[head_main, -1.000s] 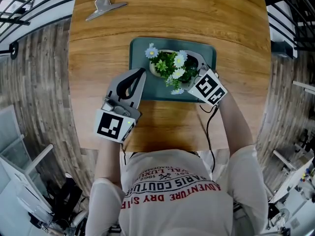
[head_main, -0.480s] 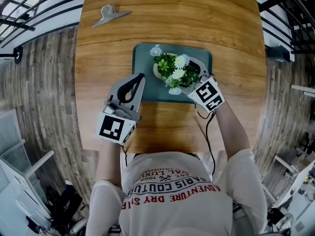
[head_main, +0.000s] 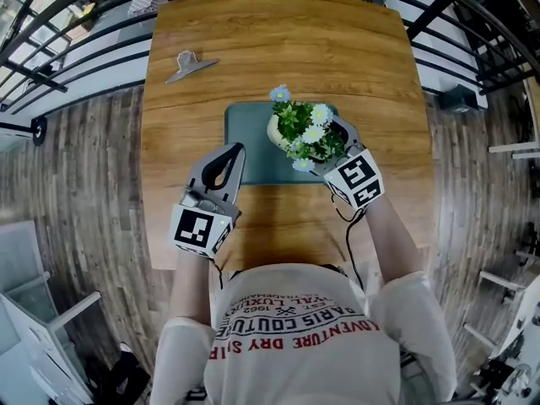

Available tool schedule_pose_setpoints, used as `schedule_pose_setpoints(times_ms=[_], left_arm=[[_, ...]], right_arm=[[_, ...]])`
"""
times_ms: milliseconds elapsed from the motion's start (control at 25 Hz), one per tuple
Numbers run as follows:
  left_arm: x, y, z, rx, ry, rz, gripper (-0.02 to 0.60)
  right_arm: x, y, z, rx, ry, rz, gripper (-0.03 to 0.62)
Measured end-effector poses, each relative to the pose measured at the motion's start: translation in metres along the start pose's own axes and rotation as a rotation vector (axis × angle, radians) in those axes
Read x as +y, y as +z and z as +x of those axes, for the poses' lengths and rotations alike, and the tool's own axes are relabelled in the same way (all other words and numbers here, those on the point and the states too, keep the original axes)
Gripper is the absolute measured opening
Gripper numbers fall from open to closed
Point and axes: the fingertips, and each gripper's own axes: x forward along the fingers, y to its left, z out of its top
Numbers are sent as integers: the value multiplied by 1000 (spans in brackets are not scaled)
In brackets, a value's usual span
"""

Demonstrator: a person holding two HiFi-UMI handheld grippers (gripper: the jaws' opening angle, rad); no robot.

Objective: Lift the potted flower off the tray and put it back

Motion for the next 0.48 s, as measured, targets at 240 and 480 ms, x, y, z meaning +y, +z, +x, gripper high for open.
schedule_pose_setpoints(times_ms=[240, 480], left_arm=[[-21, 27, -13, -18, -2, 44, 12], [-39, 49, -23, -33, 10, 69, 12]], right_arm=[[-2, 28, -57, -63, -94, 20, 456], [-7, 52, -114, -140, -163, 38, 456]])
